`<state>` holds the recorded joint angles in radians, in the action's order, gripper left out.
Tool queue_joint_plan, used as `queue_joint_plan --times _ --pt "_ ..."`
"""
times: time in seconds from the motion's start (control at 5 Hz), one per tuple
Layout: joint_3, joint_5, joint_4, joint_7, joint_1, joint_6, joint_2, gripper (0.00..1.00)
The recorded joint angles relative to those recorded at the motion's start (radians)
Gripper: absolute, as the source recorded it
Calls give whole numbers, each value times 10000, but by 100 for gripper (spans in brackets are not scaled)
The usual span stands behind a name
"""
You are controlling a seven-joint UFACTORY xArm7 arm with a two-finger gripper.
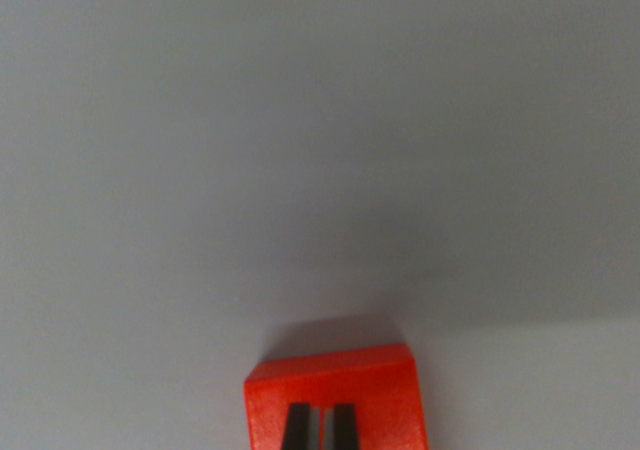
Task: Reach red block
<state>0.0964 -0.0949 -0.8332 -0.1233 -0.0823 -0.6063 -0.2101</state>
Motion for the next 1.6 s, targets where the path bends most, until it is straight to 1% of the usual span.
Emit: queue_joint_plan --times 0.2,0.4,0.6,1.6 --pt "12 -10 108 -25 -18 143 -36 0" --pt "12 -10 108 -25 -18 143 -36 0" --pt "20 -16 175 -41 -29 232 -59 0" --pt "22 -17 196 -46 -32 259 -66 0"
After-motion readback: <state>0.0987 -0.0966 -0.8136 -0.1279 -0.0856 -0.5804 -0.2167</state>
